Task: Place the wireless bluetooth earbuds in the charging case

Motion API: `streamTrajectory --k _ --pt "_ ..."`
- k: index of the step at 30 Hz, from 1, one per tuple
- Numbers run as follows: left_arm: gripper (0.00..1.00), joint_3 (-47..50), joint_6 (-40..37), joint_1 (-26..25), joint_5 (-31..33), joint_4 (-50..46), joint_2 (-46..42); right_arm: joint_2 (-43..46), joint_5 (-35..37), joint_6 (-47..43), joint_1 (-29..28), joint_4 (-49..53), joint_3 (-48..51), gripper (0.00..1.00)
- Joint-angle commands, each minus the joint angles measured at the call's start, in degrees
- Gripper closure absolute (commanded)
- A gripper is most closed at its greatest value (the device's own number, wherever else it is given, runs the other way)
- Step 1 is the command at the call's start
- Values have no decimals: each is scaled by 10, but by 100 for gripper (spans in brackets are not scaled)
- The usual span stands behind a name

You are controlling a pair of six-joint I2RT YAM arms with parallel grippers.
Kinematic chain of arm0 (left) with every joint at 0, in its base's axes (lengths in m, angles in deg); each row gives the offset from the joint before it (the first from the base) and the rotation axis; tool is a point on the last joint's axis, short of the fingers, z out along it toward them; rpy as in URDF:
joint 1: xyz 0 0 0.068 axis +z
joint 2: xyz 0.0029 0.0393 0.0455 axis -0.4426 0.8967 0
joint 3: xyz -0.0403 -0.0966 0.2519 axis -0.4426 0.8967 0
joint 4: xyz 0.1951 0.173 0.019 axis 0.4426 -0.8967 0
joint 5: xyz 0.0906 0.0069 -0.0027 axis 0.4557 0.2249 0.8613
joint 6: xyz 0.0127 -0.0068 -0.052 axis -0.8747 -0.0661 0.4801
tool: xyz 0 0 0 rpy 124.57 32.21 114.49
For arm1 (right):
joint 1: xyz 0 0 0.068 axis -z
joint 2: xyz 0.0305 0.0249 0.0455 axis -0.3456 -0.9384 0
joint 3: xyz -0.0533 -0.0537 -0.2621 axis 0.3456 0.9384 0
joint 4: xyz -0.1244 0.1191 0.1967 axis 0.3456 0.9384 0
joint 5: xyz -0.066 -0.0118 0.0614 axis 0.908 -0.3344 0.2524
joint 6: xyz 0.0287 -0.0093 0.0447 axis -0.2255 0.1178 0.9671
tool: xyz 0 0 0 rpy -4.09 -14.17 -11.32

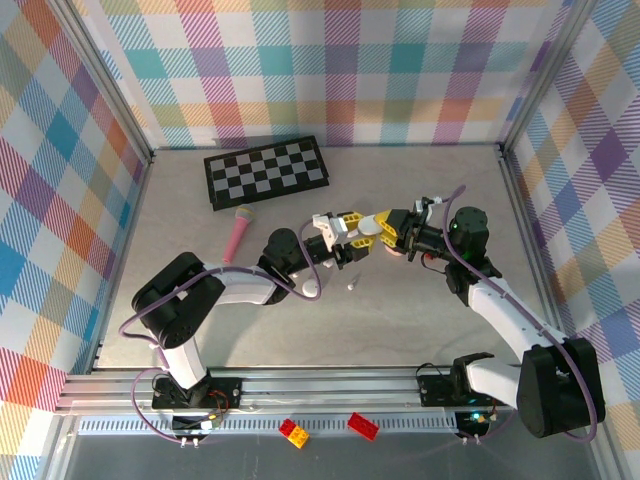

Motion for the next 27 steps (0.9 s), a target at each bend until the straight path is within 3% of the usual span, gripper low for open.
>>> streamTrajectory --k 1,6,17,22,27 --pt "53 -20 11 -5 -12 33 5 -1 0 -5 2 -14 9 87" --pt "53 -22 14 -5 -13 32 8 -2 0 -5 3 -16 8 87" --pt "68 -26 24 -5 -22 31 6 -6 1 -16 2 -4 9 86" --pt "69 -19 24 -5 -28 30 2 0 10 -38 2 26 6 70" --pt "69 -9 31 -3 -44 28 -6 13 27 -79 3 73 -4 40"
